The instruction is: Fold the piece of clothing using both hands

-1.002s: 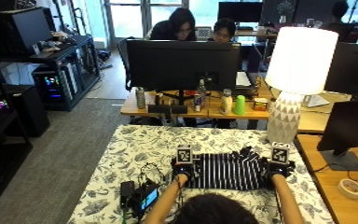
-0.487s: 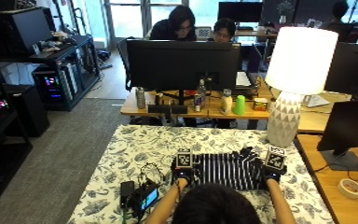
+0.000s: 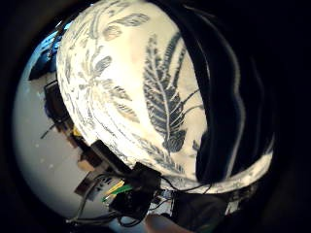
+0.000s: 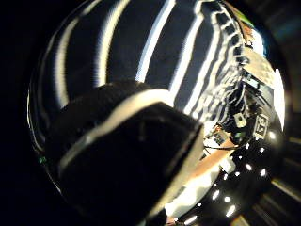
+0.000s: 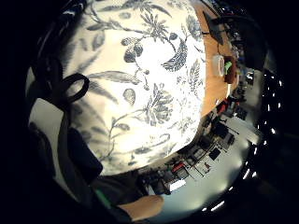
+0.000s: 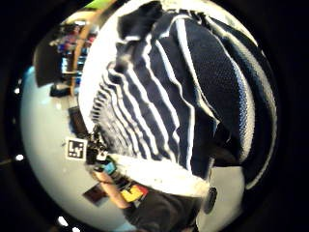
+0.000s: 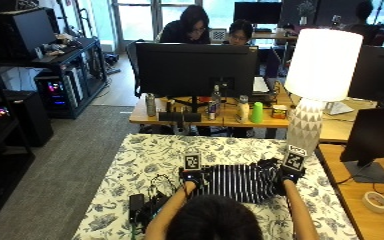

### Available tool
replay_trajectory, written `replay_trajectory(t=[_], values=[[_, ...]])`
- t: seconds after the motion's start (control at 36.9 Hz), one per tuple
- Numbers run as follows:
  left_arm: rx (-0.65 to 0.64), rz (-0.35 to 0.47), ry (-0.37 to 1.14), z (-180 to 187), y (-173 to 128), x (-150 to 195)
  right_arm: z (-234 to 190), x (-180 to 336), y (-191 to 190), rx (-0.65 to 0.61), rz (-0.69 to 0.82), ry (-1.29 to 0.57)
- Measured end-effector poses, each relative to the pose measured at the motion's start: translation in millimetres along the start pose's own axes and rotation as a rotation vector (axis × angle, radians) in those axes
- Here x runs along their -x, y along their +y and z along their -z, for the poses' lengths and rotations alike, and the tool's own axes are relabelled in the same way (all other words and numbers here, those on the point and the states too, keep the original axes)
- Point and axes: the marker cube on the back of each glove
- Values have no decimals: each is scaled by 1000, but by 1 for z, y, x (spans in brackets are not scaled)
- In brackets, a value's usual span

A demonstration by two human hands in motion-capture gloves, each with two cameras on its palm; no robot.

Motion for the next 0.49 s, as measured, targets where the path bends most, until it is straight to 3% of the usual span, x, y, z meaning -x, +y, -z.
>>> replay_trajectory(t=[0.11,0.24,0.43,0.49], values=[[-85,21,69,31,8,16,34,20,-6,-16,-10,-76],[-266,-23,122,67,25,41,70,81,-46,-169,76,-54],[-399,-159,238,96,72,67,72,212,-2,-164,297,30],[-436,-173,271,101,70,75,64,242,22,-144,328,53]])
